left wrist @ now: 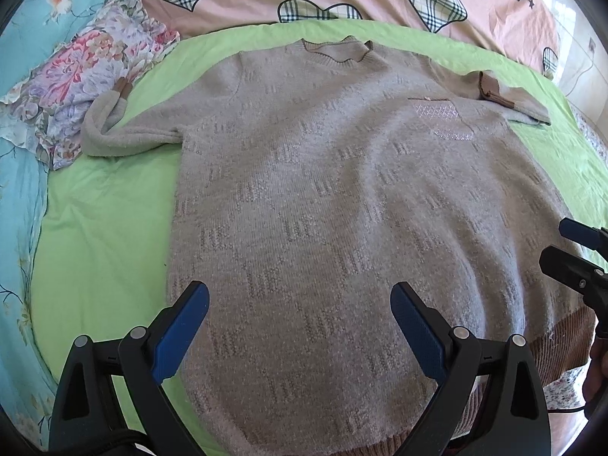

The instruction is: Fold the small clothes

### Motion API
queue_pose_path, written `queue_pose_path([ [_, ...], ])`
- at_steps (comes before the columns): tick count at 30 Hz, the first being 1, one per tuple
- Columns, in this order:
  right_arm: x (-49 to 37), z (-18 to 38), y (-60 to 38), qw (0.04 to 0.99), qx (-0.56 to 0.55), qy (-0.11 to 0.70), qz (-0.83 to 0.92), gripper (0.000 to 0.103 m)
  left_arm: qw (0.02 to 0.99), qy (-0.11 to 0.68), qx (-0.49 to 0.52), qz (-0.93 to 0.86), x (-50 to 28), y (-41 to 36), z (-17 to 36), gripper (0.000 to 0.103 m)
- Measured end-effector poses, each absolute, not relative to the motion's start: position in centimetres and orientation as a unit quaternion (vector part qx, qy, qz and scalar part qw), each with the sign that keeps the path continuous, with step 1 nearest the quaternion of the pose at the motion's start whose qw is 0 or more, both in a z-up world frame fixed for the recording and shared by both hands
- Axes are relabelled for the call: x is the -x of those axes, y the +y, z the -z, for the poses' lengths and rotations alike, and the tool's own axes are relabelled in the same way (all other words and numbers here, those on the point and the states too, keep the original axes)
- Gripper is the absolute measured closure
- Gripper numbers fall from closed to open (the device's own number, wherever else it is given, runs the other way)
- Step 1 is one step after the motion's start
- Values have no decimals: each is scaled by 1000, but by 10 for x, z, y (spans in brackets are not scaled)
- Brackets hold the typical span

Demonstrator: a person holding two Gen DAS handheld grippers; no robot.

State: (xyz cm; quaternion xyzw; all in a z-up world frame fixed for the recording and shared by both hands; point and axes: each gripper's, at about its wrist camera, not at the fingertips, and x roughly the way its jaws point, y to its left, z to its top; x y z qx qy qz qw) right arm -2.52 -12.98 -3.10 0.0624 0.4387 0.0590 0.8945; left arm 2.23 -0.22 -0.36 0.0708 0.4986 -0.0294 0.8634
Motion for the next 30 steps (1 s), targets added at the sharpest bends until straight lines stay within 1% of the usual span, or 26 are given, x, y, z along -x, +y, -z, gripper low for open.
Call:
queue_pose_path([
  [9,9,30,-143,892,-66,444,-56,0,863,501,-52,45,-44,-7,5,6],
  [18,-19,18,-170,899,-54,434,-42,0,868,492,-66,32,-79,-10,2,6],
  [26,-78,-8,-236,918,-34,395,8,0,877,478,-47,26,-131,-6,-8,6],
  [29,-111,-13,-264,922,-4,385,33,1,878,477,-40,22,-151,-5,-8,6],
  [30,-125,-10,-274,920,2,391,41,3,877,478,-35,22,-156,-4,-8,6],
])
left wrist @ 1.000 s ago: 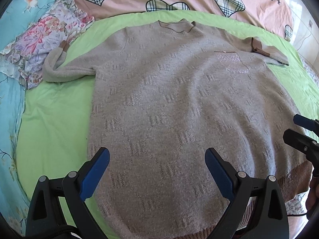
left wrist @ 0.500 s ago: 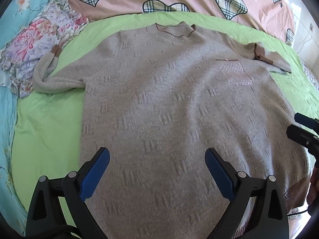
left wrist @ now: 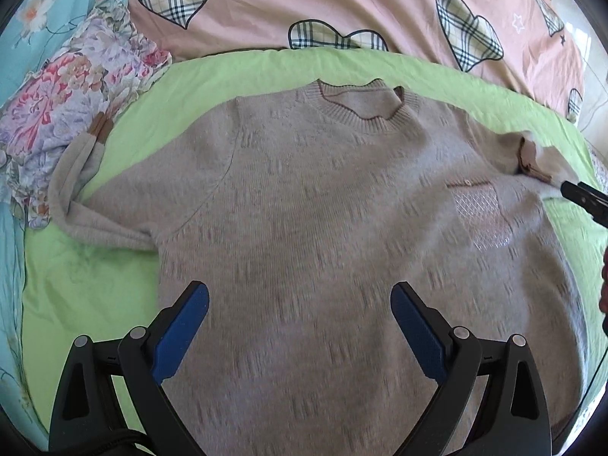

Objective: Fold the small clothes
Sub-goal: 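Grasp the brown cuff of a sleeve with the right tool and lift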

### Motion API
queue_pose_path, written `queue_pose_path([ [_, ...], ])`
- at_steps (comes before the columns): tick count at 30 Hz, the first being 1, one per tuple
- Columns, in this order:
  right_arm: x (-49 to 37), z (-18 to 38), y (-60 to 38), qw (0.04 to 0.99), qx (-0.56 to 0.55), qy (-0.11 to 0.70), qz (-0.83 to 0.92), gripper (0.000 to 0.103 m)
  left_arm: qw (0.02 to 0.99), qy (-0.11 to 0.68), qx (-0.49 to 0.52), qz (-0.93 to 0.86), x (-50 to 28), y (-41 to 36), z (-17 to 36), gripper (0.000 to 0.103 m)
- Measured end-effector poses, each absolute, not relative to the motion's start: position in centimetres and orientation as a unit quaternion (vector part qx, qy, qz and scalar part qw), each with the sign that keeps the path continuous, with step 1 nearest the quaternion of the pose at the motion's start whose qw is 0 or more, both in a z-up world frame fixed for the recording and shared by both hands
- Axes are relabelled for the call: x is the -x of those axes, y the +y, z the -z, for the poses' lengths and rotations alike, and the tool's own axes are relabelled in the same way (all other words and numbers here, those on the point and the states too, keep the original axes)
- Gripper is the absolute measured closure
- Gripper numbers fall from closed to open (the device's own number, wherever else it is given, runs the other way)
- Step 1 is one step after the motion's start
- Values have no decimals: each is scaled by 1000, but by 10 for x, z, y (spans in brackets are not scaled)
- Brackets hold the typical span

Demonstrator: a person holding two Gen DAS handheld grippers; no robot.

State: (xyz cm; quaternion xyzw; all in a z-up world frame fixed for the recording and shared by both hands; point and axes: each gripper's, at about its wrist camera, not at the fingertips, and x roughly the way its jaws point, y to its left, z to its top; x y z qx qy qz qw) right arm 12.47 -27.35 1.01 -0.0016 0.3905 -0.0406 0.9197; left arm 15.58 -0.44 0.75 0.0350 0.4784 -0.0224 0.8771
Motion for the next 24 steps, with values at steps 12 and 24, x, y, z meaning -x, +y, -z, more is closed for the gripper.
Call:
queue_pose_path([
  [12,-199,45,-306,881,79,464,41,61,862,506,-29,19,-179,-12,20,6],
  [24,-174,-8,-267,914,-103,388,-60,93,863,504,5,28,-166,1,17,6],
])
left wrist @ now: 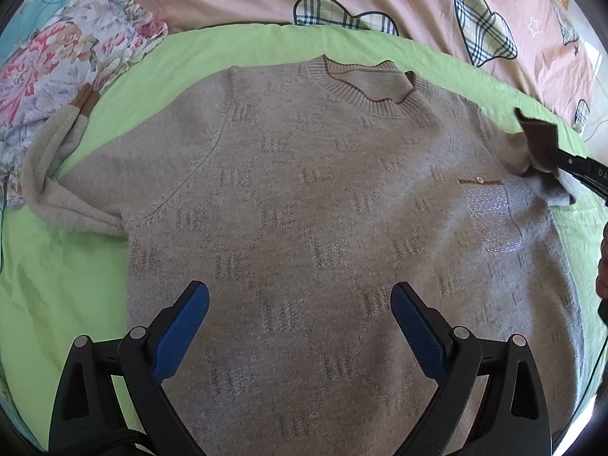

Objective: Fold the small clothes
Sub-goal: 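Grasp the brown cuff of a sleeve with the right tool and lift, then fold the sleeve across the sweater body and open the right tool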

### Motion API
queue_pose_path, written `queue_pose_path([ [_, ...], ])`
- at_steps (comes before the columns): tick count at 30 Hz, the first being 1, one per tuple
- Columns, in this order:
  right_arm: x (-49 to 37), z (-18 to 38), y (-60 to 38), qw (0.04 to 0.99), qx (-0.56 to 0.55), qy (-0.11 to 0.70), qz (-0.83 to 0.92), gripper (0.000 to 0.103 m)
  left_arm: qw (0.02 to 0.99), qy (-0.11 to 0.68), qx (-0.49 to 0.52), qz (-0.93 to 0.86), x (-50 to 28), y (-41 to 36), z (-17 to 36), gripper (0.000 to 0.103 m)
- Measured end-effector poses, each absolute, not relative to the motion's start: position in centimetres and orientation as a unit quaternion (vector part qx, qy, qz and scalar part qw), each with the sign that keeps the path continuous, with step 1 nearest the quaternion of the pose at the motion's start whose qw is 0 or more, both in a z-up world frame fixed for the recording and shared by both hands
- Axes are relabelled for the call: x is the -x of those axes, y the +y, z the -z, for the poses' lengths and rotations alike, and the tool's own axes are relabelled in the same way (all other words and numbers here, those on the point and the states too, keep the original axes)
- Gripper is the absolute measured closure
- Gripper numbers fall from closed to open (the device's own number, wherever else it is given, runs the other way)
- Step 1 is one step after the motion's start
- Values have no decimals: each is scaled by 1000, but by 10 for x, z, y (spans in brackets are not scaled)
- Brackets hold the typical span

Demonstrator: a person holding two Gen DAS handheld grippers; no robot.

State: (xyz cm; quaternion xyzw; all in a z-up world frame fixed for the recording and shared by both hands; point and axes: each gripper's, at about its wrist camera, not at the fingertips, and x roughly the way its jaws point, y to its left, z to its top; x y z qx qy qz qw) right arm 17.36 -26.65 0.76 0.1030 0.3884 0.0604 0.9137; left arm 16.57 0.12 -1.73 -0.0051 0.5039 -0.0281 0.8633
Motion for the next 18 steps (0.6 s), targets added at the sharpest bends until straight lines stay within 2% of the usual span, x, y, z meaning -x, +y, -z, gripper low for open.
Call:
queue_pose_path([
  [7,-189,-4,-161,877,-190,390,-204,93,865,498,43,44,-153,26,10,6],
  [18,-217,31,-42,828,-210,437,-283,92,860,494,98,82,-154,57,13,6],
])
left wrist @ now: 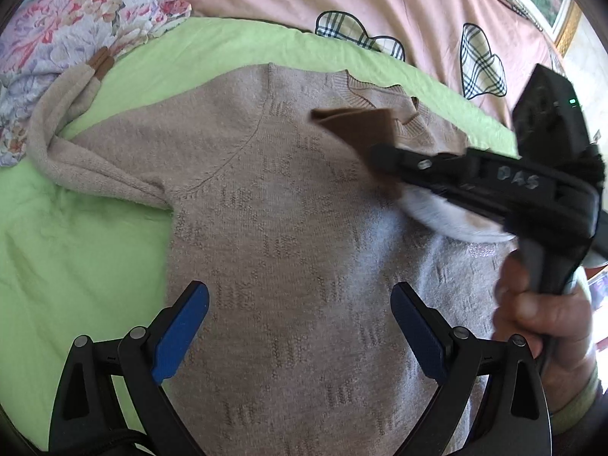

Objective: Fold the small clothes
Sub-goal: 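Fold the sleeve across the sweater body and open the right tool, then grasp the laid cuff with the left tool, adjust it, release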

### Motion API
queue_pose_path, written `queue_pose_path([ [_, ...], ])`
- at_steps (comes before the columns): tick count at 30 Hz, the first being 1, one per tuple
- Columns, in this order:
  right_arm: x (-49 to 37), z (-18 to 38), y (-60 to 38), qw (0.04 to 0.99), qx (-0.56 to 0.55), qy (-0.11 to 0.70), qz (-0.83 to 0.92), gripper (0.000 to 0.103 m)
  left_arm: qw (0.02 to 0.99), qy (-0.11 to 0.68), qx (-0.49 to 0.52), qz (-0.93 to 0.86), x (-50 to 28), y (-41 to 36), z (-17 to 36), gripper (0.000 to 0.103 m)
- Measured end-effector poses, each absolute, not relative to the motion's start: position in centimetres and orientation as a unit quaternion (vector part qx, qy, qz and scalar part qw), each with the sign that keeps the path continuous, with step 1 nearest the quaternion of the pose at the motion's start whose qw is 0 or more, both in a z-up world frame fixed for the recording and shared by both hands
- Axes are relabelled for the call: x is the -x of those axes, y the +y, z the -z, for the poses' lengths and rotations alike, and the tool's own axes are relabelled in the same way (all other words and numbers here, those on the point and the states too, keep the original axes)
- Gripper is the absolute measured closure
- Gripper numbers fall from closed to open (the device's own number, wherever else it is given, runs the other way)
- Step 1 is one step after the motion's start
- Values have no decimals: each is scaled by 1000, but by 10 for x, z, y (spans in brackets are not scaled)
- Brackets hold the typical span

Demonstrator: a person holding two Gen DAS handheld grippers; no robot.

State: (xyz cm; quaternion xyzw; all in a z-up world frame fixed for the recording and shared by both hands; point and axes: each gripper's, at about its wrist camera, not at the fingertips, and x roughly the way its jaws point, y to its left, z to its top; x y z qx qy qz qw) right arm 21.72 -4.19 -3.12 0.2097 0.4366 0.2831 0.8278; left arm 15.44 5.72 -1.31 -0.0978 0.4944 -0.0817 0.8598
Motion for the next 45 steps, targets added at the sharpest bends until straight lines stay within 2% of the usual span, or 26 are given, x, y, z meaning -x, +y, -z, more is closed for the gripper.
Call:
queue_pose_path([
  [2,-220,41,-44,819,-221,446,-285,86,857,497,107,90,-160,59,16,6],
  [5,-220,50,-52,812,-246,446,-285,60,846,506,131,110,-176,58,24,6],
  [6,-218,49,-55,815,-246,442,-281,57,842,508,138,116,-181,58,27,6],
  [15,-169,19,-119,862,-244,396,-202,57,826,510,183,157,-249,44,43,7],
  [16,-159,15,-127,867,-245,390,-191,57,827,506,185,162,-255,41,44,12],
  [18,-146,12,-138,871,-252,383,-176,57,828,503,181,168,-264,35,47,38],
  [19,-139,12,-146,873,-257,380,-167,57,829,503,176,170,-266,32,48,68],
  [20,-132,11,-153,875,-261,376,-156,57,829,504,172,172,-267,30,48,90],
  [26,-110,6,-197,889,-258,365,-96,57,876,431,159,147,-240,49,13,94],
  [34,-127,6,-267,899,-249,359,7,51,874,434,185,118,-231,82,25,94],
  [35,-131,7,-275,900,-247,359,18,48,871,438,184,121,-231,81,27,94],
  [37,-148,12,-289,896,-243,371,37,42,871,449,160,115,-230,71,33,94],
  [45,-225,59,-300,861,-210,463,33,37,867,461,156,107,-230,71,40,94],
])
